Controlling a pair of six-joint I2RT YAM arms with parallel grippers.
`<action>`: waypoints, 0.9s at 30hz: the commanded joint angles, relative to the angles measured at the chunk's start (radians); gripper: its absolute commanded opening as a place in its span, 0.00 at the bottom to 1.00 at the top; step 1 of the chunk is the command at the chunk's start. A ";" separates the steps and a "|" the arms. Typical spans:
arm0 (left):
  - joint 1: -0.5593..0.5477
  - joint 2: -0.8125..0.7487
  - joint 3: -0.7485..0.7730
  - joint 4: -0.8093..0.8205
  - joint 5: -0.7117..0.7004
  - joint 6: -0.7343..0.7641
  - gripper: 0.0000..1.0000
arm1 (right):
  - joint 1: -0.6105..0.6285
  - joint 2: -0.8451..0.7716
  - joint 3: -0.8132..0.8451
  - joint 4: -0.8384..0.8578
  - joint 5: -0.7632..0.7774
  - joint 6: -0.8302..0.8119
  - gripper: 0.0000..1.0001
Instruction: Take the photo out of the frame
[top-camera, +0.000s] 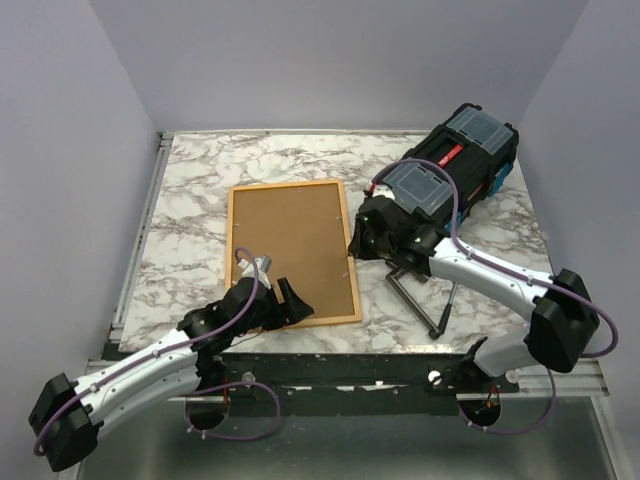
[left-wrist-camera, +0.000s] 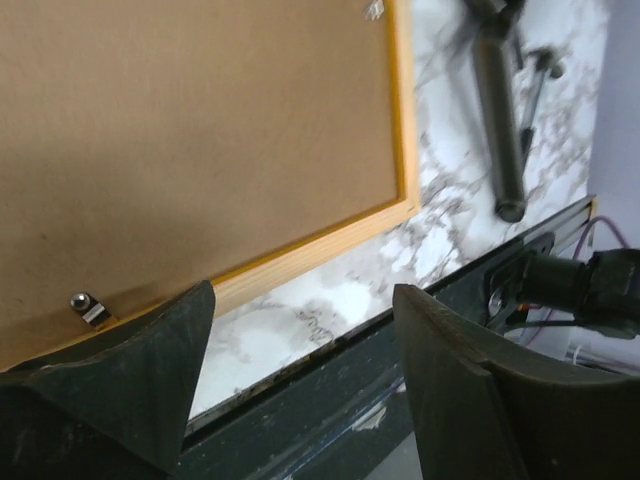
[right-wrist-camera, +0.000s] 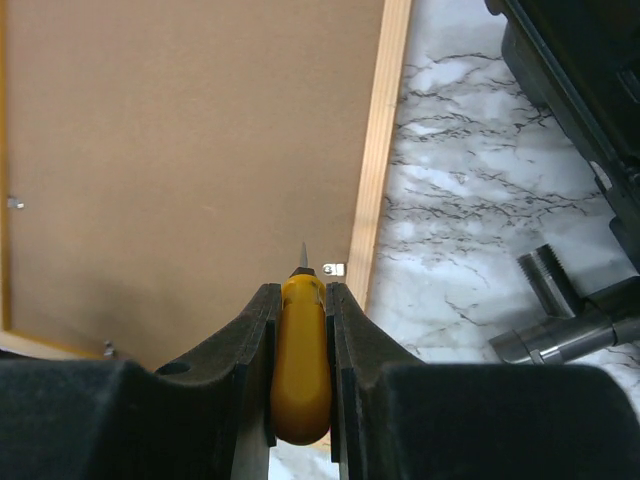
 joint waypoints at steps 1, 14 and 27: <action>0.002 0.140 -0.036 0.168 0.170 -0.068 0.71 | 0.020 0.050 0.044 -0.036 0.089 -0.022 0.01; -0.004 0.238 -0.020 0.214 0.194 -0.056 0.65 | 0.246 0.137 0.061 -0.170 0.405 0.048 0.01; -0.004 0.174 -0.004 0.146 0.084 -0.052 0.65 | 0.309 0.149 0.033 -0.204 0.528 0.145 0.00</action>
